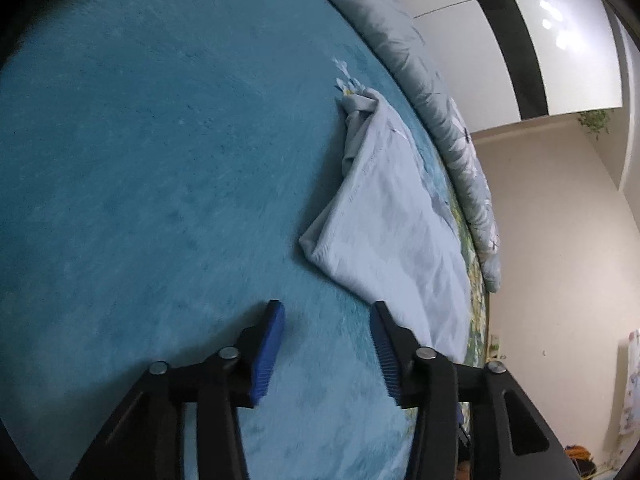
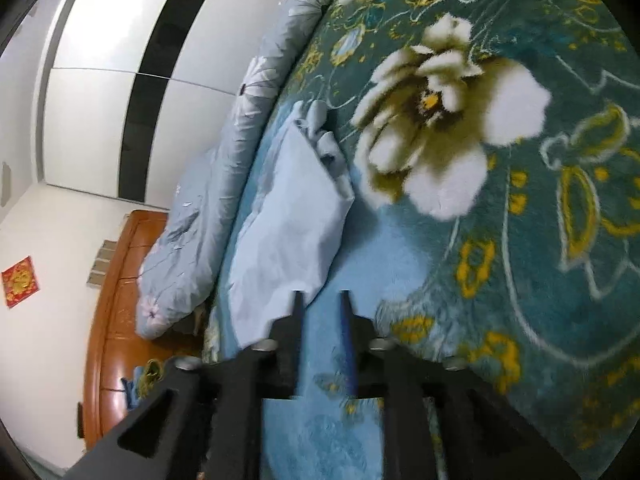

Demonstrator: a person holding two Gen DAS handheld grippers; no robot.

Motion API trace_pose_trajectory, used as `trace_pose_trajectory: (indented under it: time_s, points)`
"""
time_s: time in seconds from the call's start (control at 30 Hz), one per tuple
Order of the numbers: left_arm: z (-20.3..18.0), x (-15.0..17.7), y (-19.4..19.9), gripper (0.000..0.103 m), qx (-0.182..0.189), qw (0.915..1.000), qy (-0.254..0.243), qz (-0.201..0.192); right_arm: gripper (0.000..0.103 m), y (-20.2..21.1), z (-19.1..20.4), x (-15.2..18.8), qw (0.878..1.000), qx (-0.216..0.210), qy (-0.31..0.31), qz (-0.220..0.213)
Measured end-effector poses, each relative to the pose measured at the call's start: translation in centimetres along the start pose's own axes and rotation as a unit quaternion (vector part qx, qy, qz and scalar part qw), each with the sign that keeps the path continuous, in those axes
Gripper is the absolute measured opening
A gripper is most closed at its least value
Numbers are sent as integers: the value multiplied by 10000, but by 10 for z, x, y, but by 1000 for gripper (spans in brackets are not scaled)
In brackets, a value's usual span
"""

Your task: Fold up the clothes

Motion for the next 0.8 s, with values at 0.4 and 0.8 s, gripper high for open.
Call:
trace_pose_trajectory:
  time_s: [0.4, 0.8]
  points:
    - [-19, -27, -26, 69, 206, 9993, -27, -308, 38, -38, -7, -34, 9998, -20, -186, -86]
    - [-20, -37, -35, 41, 115, 9982, -49, -588, 38, -56, 2, -59, 9991, -211, -222, -308]
Point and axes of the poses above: each gripper's, at about its wrist camera, not at the fingertips, and y roughly against the way its jaws point, z to its left, x to its underside, the point moved 3 cm from there along -y, roughly the way its jaws point, and after that the axes turned 7 degrees about z, right-handed, at the moved point
